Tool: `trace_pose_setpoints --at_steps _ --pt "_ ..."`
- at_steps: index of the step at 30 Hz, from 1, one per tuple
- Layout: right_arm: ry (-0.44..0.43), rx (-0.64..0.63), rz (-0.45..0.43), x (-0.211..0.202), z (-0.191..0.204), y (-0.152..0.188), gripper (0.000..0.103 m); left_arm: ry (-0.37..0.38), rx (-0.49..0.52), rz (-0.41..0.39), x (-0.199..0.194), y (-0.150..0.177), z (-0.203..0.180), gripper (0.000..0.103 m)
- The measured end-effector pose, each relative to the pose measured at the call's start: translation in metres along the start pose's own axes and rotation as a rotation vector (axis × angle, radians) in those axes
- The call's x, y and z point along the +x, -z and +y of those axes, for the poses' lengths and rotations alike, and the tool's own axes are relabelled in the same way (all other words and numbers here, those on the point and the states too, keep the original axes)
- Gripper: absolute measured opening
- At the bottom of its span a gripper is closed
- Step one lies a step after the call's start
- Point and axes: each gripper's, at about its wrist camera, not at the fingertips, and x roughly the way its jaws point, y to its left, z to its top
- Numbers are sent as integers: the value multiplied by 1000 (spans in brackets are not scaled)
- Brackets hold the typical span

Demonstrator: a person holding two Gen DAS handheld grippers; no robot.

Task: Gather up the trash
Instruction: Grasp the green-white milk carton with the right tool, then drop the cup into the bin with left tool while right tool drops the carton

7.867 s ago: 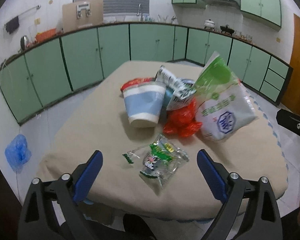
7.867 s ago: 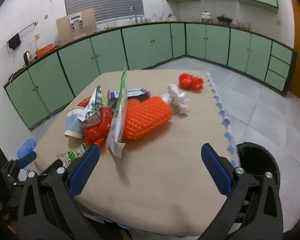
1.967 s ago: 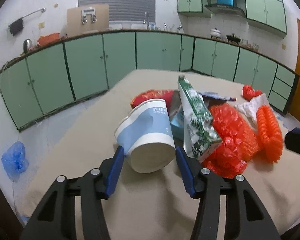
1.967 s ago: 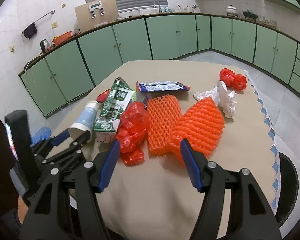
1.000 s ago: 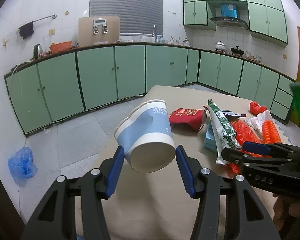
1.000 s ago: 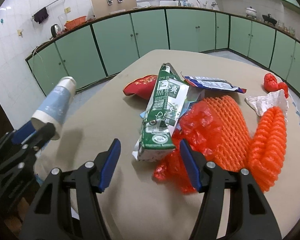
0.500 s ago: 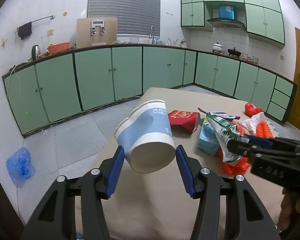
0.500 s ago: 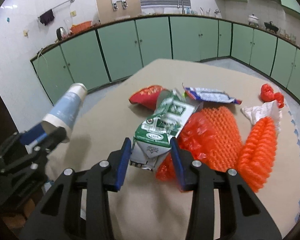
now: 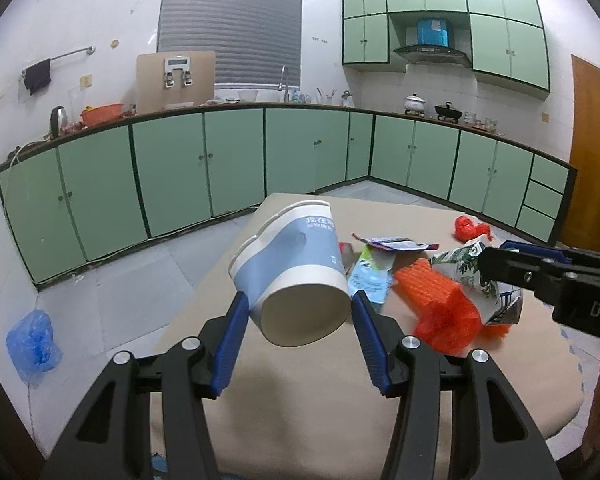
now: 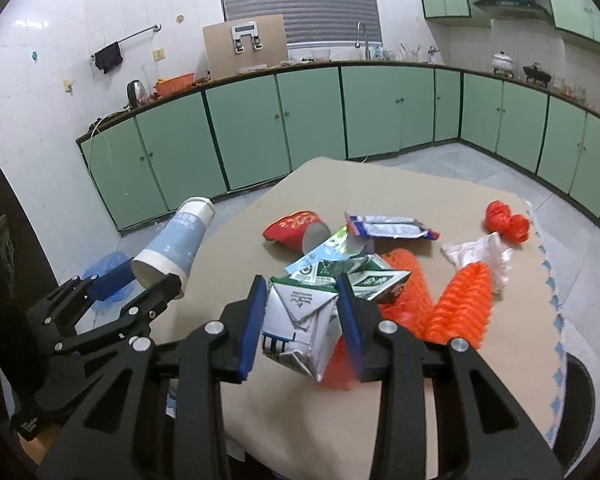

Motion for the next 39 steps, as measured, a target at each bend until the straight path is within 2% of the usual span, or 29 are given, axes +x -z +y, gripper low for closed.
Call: trace_pose_setpoints --at_steps 13,22,32,39 --pt "59 -43 -34 -27 -21 -5 33 49 21 -12 -3 -6 -24 53" --pt "140 -13 -51 -55 -64 1 33 113 76 -15 -2 -13 -65 53" --pt "263 71 -67 -93 -144 21 33 284 200 -1 14 -21 -167 53" --pt "386 166 -58 -122 -225 47 33 406 252 7 27 -22 -240 53"
